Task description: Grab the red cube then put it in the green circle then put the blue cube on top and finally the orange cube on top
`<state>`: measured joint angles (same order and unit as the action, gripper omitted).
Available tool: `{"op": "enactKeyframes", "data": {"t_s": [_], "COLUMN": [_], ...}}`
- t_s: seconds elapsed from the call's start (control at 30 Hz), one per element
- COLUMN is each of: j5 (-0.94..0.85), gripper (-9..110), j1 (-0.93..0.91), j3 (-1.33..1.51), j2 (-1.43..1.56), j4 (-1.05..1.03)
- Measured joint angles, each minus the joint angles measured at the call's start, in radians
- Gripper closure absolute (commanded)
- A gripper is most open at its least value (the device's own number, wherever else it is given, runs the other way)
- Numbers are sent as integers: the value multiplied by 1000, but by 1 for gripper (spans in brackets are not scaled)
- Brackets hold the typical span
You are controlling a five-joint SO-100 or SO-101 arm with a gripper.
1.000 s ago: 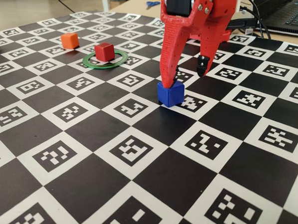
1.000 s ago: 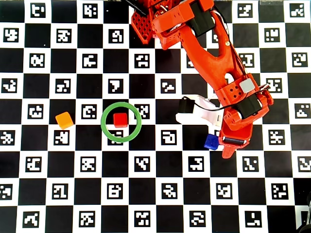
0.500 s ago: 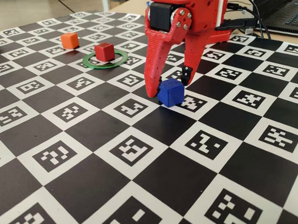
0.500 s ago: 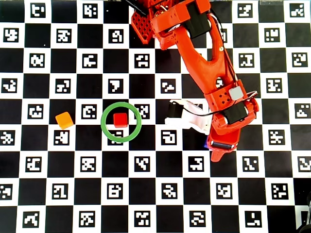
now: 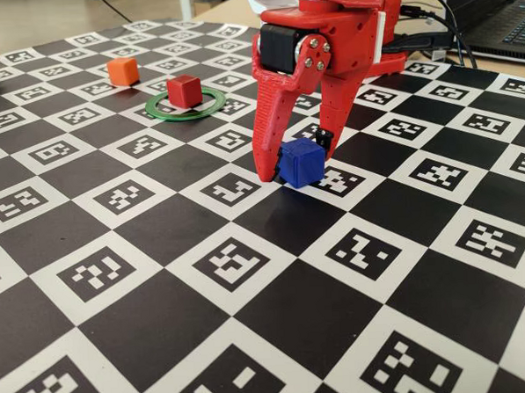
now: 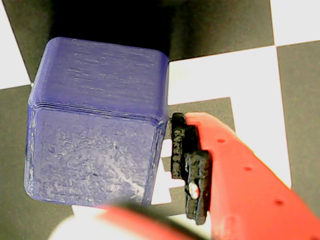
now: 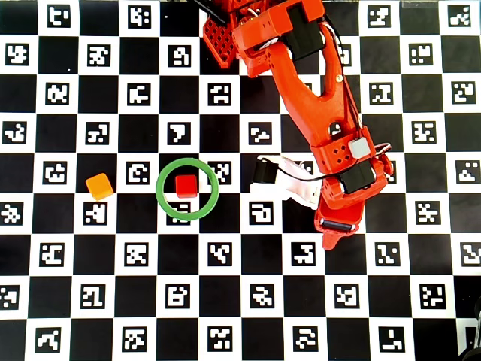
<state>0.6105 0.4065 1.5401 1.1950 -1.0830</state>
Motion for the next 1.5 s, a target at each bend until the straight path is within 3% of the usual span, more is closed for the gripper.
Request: {"op": "enactKeyframes", "data": {"t_s": [0.43,0.97,1.5], "j5": [6,-48,-430], "gripper": [89,92,93], "j1": [-8,-35,-356], "j3": [3,12,9], "j2": [0,28,477], "j4": [18,-14,-370]}}
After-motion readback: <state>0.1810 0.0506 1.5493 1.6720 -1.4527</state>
